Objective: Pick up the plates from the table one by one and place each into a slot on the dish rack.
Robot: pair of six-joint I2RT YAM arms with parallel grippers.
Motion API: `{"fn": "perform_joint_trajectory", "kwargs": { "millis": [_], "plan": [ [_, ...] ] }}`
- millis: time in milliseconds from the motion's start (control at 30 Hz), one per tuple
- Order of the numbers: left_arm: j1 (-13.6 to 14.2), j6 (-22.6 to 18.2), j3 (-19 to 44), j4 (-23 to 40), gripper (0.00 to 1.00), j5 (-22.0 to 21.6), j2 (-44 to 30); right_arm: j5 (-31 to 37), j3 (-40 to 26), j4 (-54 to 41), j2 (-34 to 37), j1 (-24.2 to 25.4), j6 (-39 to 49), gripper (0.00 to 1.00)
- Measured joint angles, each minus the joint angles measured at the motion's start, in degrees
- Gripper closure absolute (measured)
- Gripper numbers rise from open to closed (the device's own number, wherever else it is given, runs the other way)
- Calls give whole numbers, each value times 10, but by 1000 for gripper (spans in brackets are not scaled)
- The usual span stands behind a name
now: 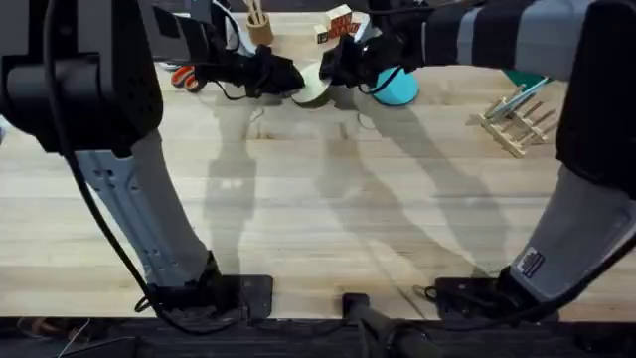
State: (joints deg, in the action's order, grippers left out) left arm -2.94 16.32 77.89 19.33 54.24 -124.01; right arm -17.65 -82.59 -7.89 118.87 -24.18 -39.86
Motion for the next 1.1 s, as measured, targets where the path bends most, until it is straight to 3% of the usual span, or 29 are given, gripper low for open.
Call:
{"fn": "perform_joint_trajectory", "kwargs": {
  "millis": [67,233,533,833,1100],
  "plan": [
    [1,0,0,5,960,-2,3,0,0,-14,-9,1,3,970],
    [10,-10,-5,56,960,-66,54,-1,0,-77,-66,14,27,970],
    [25,-70,-6,201,960,-200,251,58,0,-228,-205,59,91,970],
    [66,-117,-6,329,960,-337,418,138,-7,-392,-328,85,133,970],
    [116,-129,-6,413,960,-442,522,220,-81,-572,-351,107,140,970]
  ]
}}
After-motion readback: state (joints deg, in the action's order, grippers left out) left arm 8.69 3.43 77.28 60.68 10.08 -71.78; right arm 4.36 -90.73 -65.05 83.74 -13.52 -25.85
